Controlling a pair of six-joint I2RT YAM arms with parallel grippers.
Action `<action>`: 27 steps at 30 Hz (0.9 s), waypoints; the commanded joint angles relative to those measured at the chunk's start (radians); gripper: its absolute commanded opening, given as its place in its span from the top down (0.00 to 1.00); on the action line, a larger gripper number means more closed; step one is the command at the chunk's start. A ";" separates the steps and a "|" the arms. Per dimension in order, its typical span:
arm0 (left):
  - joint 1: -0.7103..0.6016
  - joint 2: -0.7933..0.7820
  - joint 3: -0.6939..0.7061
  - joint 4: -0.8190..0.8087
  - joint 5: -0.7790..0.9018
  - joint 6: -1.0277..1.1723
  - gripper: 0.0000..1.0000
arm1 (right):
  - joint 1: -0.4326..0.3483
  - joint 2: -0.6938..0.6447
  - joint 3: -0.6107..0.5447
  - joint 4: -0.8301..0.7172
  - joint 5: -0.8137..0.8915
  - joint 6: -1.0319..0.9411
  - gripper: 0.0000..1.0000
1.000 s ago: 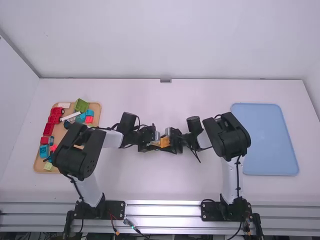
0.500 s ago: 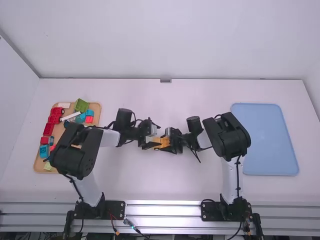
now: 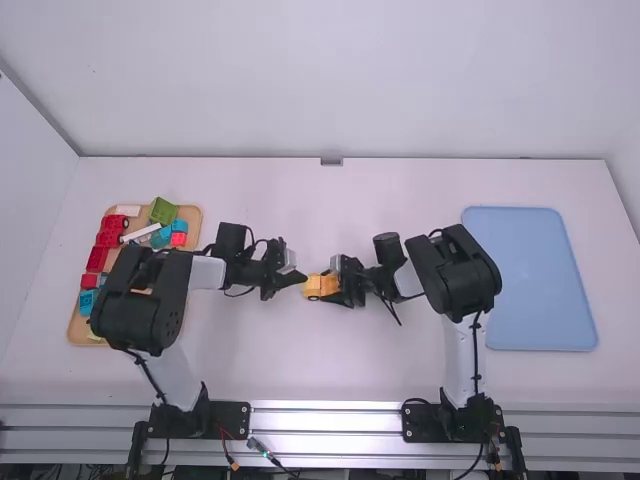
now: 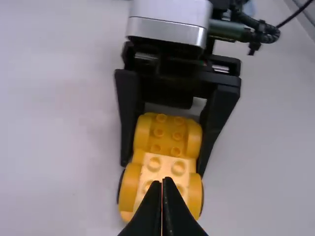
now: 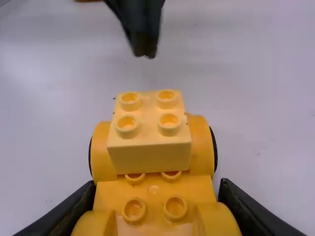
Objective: Assemble lego blocks to make yellow taxi
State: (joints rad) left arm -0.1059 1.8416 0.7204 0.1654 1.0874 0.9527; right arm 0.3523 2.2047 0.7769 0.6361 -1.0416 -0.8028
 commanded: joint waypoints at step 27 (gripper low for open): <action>-0.119 0.057 -0.007 0.059 -0.135 -0.028 0.98 | -0.005 0.025 -0.011 -0.014 0.044 0.043 0.47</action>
State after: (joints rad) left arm -0.1974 1.8599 0.7208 0.2379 0.9722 0.9314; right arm 0.3523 2.2044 0.7769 0.6399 -1.0424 -0.7895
